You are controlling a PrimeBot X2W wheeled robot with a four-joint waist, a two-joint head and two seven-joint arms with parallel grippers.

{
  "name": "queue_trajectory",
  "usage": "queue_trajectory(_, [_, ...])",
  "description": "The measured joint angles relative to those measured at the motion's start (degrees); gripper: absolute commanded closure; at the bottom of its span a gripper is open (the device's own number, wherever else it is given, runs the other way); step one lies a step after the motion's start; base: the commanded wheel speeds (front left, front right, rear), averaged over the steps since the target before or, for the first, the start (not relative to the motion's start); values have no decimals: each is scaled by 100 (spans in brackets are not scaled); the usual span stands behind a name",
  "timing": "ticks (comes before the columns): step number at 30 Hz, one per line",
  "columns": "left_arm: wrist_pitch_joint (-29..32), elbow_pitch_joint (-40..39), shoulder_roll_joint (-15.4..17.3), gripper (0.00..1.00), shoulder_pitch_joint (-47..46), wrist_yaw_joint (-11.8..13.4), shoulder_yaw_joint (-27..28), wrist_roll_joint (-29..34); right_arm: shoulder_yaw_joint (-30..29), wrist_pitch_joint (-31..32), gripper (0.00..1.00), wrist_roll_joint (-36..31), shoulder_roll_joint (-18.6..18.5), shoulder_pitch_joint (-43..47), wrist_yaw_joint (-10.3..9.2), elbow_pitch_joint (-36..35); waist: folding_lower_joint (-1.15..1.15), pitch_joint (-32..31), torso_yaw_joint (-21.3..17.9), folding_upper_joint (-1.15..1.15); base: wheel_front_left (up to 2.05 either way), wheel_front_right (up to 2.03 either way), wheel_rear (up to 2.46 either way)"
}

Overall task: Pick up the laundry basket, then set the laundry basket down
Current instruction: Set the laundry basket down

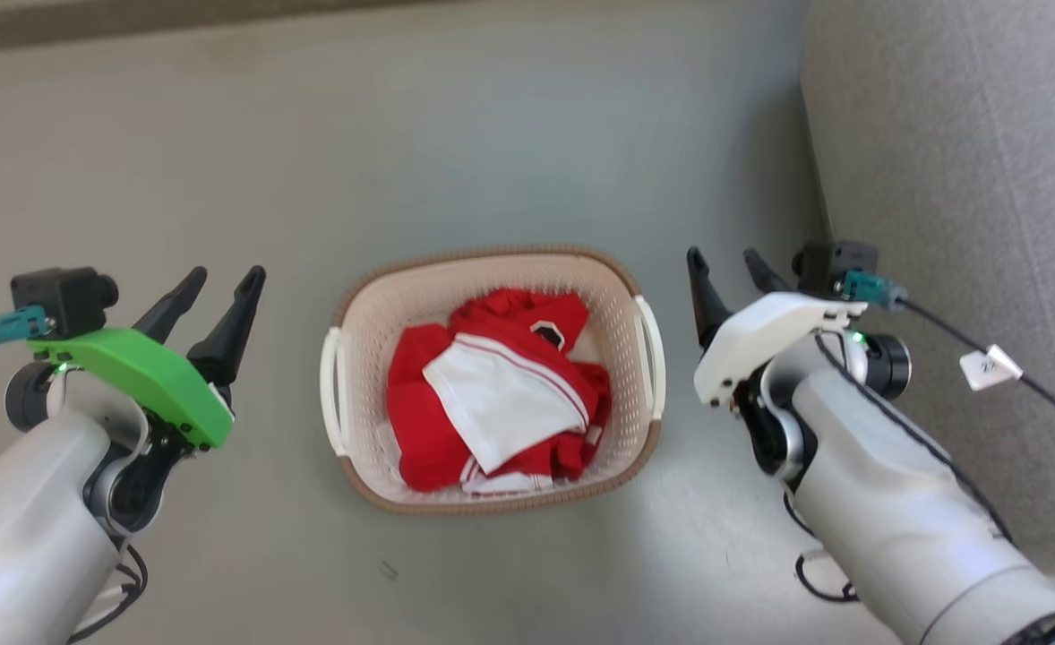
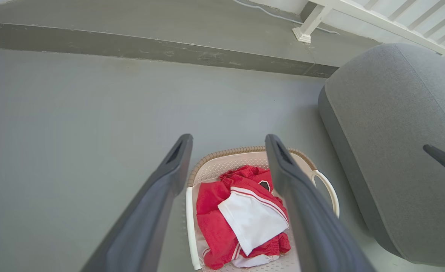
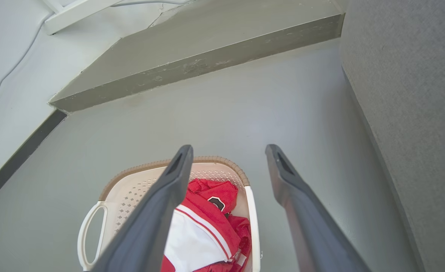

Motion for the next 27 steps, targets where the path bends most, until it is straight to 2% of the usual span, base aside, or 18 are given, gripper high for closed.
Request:
queue_trajectory(7, [0, 53, -149, 0, 587, 0, 662, 208, -234, 0, 0, -431, 5, 441, 0, -447, 0, -569, 68, 0, 0, 0, 0])
queue_trajectory(15, [-1, -90, -240, 0, 1072, -1, 1658, 775, -561, -1, 0, -968, -31, 843, 0, -1058, 0, -1110, 152, 0, 0, 0, 0])
queue_trajectory(27, [-16, -693, -453, 0, 1915, -1, 3041, 1747, -1029, -1, 0, -1794, -26, 1500, -1, -2134, 0, -1471, 398, 0, 0, 0, 0])
